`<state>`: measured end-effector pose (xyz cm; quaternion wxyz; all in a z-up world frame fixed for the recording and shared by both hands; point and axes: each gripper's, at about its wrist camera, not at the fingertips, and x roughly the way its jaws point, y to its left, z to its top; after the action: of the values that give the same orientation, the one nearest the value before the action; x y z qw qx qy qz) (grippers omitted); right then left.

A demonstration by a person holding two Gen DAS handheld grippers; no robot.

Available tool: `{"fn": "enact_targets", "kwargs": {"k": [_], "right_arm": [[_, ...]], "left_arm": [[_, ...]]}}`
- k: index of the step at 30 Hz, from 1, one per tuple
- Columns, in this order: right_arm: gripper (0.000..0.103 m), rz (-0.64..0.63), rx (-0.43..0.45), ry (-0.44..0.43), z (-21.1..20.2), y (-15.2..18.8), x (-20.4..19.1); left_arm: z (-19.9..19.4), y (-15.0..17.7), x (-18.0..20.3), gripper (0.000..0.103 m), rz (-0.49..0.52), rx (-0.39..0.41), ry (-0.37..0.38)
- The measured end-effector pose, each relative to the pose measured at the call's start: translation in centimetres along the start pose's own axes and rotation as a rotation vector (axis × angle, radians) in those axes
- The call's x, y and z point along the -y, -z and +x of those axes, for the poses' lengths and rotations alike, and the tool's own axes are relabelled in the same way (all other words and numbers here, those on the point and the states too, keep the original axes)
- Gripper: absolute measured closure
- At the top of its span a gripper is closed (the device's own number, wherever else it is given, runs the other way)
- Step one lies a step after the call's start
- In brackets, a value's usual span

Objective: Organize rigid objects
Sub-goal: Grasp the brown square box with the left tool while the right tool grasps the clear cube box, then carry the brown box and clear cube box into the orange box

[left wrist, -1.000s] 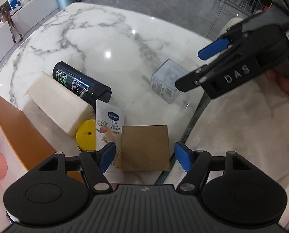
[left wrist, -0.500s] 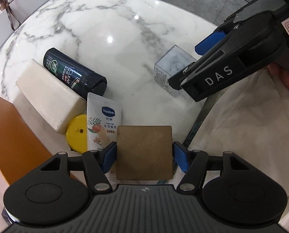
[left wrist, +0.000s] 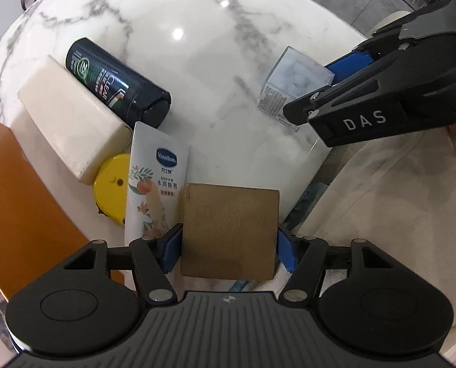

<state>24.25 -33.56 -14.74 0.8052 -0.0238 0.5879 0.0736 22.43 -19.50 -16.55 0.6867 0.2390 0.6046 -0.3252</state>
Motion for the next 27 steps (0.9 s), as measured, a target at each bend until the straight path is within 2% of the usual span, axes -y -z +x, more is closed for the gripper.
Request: {"fn": "enact_targets", "kwargs": {"k": [2, 3, 9, 13, 19, 22, 27], "right_arm": [[0.051, 0.007, -0.005, 0.0, 0.1, 0.0, 0.1], [0.051, 0.014, -0.006, -0.003, 0.2, -0.1, 0.2], [0.053, 0.019, 0.014, -0.004, 0.1, 0.1, 0.2], [0.053, 0.041, 0.038, -0.008, 0.0, 0.2, 0.7], [0.053, 0.089, 0.079, -0.087, -1.0, 0.4, 1.6], [0.053, 0.059, 0.123, -0.064, -2.5, 0.6, 0.6], [0.053, -0.031, 0.194, -0.173, -6.5, 0.4, -3.3]], "left_arm": [[0.1, 0.0, -0.2, 0.03, -0.016, 0.009, 0.004], [0.0, 0.1, -0.3, 0.034, -0.024, 0.017, 0.01], [-2.0, 0.9, 0.1, 0.035, -0.014, 0.11, -0.021], [-5.0, 1.2, -0.1, 0.035, -0.028, 0.178, -0.036], [-11.3, 2.9, -1.6, 0.035, -0.034, 0.279, -0.062], [-13.8, 4.3, -3.0, 0.035, -0.031, 0.285, -0.118], [-16.5, 6.9, -6.0, 0.035, -0.008, 0.258, -0.253]]}}
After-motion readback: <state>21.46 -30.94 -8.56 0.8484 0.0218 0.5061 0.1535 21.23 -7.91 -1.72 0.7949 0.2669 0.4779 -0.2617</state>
